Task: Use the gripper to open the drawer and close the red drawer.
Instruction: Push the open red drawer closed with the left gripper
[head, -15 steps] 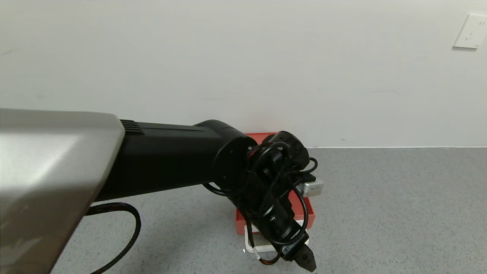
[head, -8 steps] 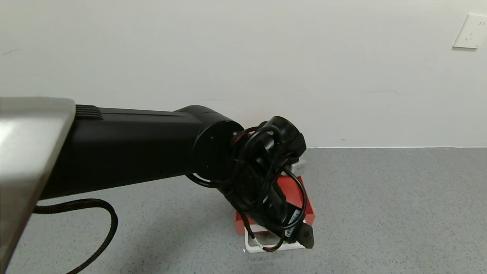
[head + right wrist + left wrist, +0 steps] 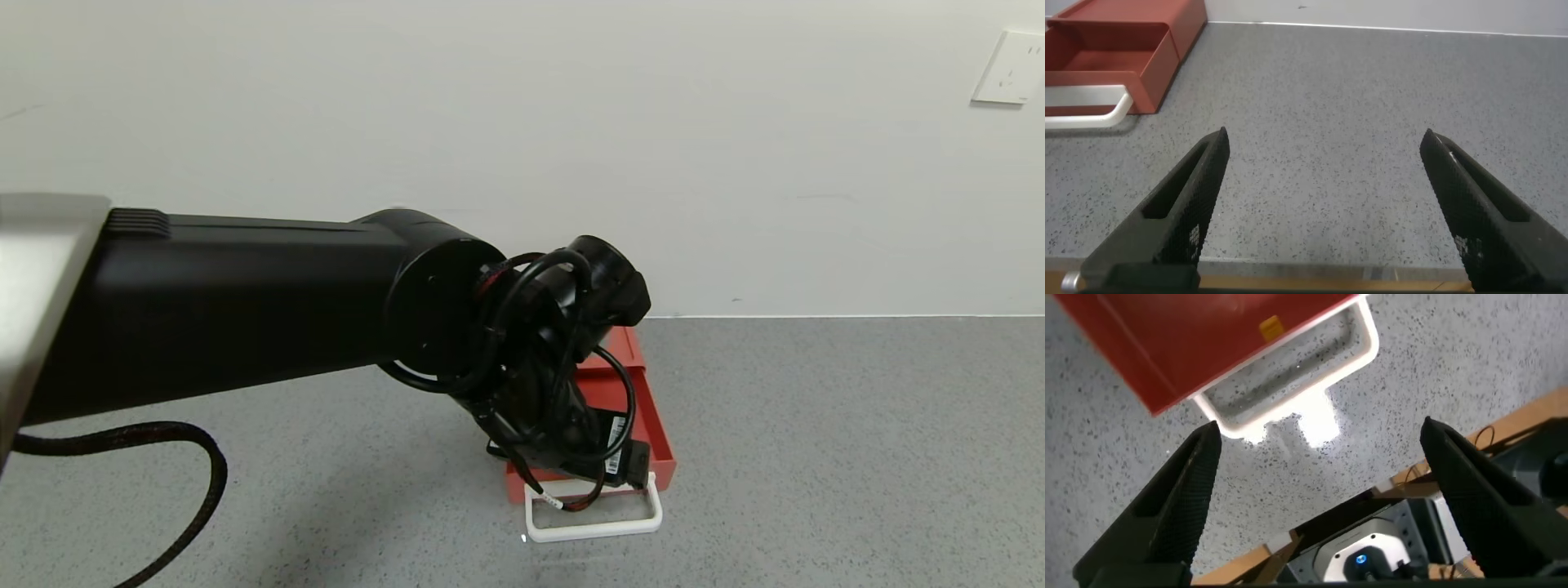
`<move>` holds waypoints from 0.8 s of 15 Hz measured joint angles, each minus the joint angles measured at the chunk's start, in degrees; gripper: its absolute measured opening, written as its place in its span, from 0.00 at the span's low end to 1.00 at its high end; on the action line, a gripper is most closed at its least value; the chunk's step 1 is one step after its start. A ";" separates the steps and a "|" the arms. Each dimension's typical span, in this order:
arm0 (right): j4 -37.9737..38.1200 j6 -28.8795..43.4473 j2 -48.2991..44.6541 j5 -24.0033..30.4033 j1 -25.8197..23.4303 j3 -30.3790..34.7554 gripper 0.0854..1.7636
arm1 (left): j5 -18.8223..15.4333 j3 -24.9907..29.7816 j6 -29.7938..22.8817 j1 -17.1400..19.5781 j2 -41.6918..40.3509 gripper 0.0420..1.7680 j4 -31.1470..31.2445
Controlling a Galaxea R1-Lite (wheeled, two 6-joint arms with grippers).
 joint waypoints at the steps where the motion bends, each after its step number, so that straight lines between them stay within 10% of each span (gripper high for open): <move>1: 0.00 0.00 0.00 0.00 0.00 0.00 0.97 | 0.96 -0.17 -2.10 0.00 -0.05 0.99 0.23; 12: 0.00 0.00 0.00 0.00 0.00 0.00 0.97 | 6.25 -1.24 -13.87 -0.45 0.83 0.99 3.86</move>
